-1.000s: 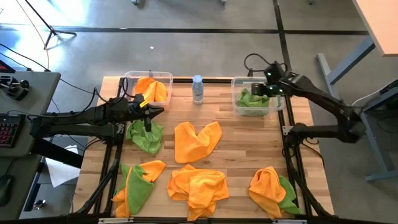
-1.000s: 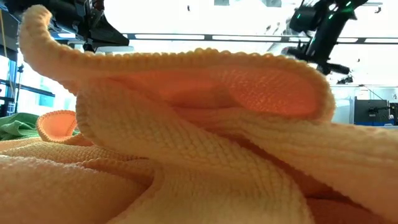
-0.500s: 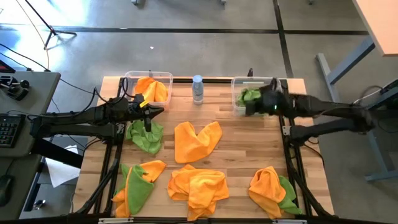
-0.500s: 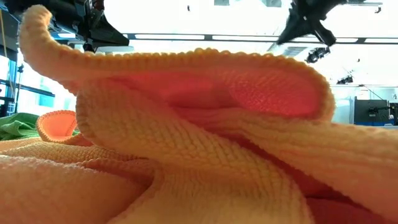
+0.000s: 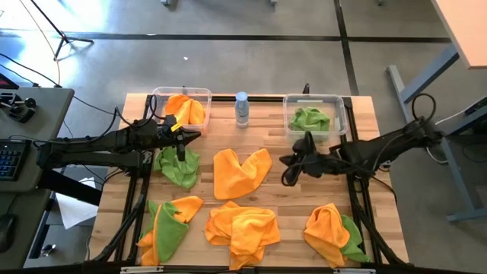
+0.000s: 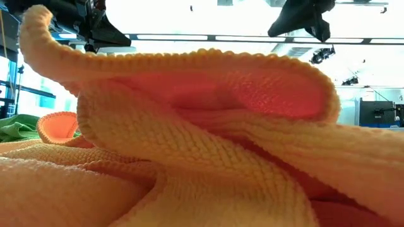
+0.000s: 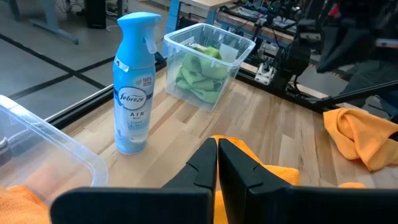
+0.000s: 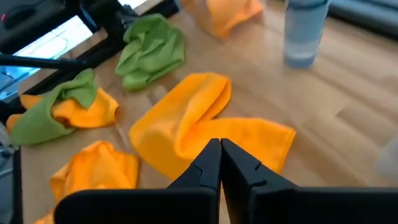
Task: Sort microfiber towel by color & place in baskets
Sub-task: Put the orange towel into the left transparent bin
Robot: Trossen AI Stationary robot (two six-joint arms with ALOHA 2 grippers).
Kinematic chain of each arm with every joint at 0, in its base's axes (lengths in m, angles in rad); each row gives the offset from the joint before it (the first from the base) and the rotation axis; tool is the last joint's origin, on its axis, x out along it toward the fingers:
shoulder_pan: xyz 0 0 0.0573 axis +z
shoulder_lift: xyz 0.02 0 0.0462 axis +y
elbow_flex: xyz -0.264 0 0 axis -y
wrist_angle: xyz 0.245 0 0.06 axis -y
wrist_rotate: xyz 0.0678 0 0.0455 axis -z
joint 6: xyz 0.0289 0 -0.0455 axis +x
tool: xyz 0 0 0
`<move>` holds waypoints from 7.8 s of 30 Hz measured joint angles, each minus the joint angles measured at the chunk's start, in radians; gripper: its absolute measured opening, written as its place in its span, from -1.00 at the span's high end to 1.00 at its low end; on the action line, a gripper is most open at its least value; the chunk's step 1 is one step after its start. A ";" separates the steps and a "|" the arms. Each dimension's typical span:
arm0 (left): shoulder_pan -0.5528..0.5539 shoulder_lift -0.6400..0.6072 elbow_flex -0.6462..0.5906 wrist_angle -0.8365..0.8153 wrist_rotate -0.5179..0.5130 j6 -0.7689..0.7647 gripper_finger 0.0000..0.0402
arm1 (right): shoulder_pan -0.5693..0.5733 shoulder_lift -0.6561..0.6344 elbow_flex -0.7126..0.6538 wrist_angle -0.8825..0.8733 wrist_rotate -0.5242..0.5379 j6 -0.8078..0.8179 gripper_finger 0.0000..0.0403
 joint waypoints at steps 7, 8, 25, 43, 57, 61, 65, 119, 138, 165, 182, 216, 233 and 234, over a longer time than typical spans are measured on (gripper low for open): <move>0.000 0.003 0.000 0.000 0.052 0.000 0.61 | 0.018 0.014 0.000 -0.009 -0.031 0.061 0.99; 0.000 0.003 0.000 0.000 0.053 0.000 0.54 | 0.018 0.014 0.000 -0.018 -0.031 0.055 0.99; -0.089 0.035 0.003 -0.017 0.016 -0.012 0.36 | 0.017 0.014 0.000 -0.092 -0.030 0.086 0.99; -0.408 0.639 0.427 -0.247 -0.341 -0.158 0.36 | 0.017 0.014 0.000 -0.230 -0.130 -0.010 0.99; -0.301 1.140 0.821 -0.406 -0.088 -0.145 0.36 | 0.017 0.014 0.000 -0.262 -0.299 -0.163 0.99; -0.284 1.242 0.883 -0.405 0.019 -0.057 0.36 | 0.017 0.014 0.000 -0.285 -0.324 -0.170 0.99; -0.279 1.326 0.909 -0.403 0.059 0.000 0.36 | 0.017 0.014 0.000 -0.301 -0.354 -0.206 0.99; 0.176 0.645 1.145 -1.128 -0.335 -0.159 1.00 | -0.083 0.271 -0.003 -0.148 -0.213 -0.200 1.00; 0.419 0.682 0.895 -1.137 -0.155 -0.135 1.00 | -0.233 0.270 -0.003 -0.120 -0.221 -0.246 1.00; 0.568 0.854 0.817 -0.991 -0.069 -0.189 1.00 | -0.232 0.269 -0.003 -0.063 -0.220 -0.185 1.00; 0.703 0.969 0.485 -0.579 0.103 -0.276 1.00 | -0.233 0.269 -0.003 -0.062 -0.235 -0.184 1.00; 0.668 0.616 0.449 -0.657 0.034 -0.385 0.53 | -0.232 0.269 -0.003 -0.061 -0.251 -0.193 1.00; 0.139 0.419 0.450 -0.694 -0.142 -0.729 0.68 | -0.232 0.269 -0.003 -0.061 -0.301 -0.239 1.00; 0.100 0.424 0.450 -0.693 -0.158 -0.755 0.70 | -0.232 0.269 -0.003 -0.061 -0.304 -0.245 1.00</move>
